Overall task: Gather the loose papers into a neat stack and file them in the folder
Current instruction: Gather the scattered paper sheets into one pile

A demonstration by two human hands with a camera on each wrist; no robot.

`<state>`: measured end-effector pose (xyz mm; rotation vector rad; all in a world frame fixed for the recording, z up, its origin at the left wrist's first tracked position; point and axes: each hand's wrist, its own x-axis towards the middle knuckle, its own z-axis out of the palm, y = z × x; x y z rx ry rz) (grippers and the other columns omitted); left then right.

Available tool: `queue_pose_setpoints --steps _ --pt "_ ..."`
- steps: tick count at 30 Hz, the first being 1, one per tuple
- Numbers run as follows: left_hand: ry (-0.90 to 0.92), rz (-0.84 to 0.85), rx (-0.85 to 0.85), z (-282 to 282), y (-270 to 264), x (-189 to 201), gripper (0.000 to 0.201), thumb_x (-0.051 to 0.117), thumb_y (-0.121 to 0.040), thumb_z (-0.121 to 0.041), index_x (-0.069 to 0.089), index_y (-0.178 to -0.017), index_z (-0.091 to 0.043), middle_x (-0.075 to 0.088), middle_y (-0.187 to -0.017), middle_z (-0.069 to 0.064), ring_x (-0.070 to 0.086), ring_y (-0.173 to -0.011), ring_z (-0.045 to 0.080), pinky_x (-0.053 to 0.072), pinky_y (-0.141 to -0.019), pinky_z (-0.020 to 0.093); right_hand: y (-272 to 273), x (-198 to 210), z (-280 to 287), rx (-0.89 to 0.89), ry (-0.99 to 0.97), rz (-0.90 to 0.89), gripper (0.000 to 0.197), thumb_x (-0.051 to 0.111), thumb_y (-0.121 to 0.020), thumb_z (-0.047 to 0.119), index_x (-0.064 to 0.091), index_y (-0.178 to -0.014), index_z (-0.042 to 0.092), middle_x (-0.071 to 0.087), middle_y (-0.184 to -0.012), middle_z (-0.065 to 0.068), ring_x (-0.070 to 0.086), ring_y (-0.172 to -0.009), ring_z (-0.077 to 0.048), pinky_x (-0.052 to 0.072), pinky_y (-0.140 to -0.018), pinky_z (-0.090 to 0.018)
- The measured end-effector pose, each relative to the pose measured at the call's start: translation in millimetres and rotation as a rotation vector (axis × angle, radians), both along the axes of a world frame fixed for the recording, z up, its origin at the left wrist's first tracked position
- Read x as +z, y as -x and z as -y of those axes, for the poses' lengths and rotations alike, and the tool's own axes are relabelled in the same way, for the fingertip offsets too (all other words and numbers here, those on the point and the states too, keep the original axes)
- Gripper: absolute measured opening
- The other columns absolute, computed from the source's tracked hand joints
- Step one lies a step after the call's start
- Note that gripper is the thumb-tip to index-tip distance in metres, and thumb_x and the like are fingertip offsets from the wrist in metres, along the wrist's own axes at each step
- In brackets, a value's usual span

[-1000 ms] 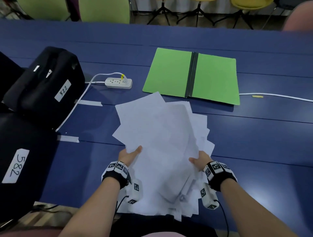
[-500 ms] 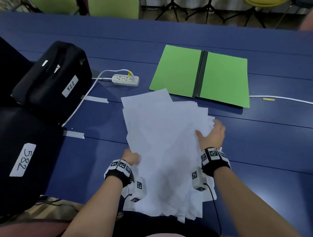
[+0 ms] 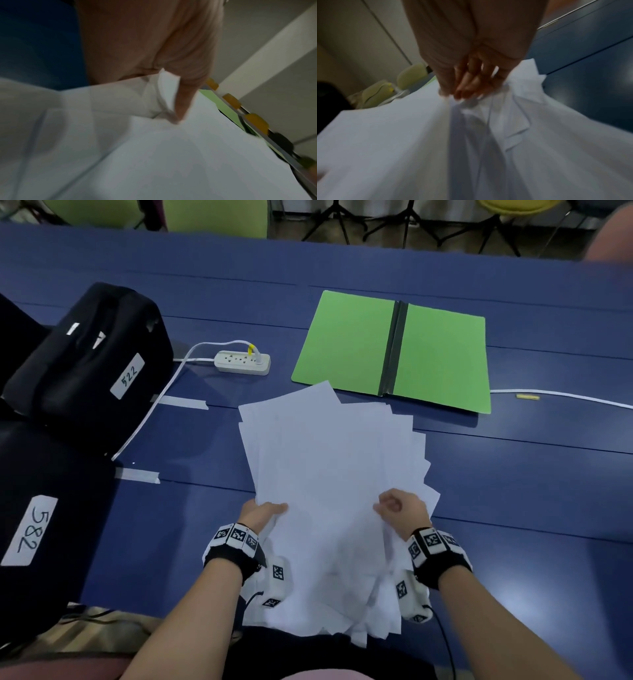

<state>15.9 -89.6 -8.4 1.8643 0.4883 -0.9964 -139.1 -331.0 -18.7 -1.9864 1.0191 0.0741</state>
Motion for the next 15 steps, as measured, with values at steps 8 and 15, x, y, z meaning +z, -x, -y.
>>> queue_pose_setpoints --steps 8,15 --pt "-0.086 0.165 -0.201 20 -6 5 0.023 0.049 -0.087 0.010 0.054 -0.107 0.001 0.057 -0.107 0.010 0.053 -0.101 0.023 0.041 -0.086 0.031 31 7 39 -0.382 -0.143 -0.065 0.068 0.072 -0.080 0.028 0.041 -0.137 0.007 0.047 -0.138 -0.013 0.048 -0.125 -0.031 0.039 -0.094 -0.032" --pt "-0.110 0.033 -0.223 24 -17 10 0.066 0.061 -0.092 -0.014 0.025 -0.143 0.006 0.039 -0.145 0.015 0.040 -0.134 0.032 0.034 -0.105 0.036 17 16 31 -0.254 -0.209 0.104 0.047 0.066 -0.085 0.010 0.051 -0.128 0.000 0.060 -0.121 -0.012 0.056 -0.112 -0.026 0.042 -0.090 -0.030"
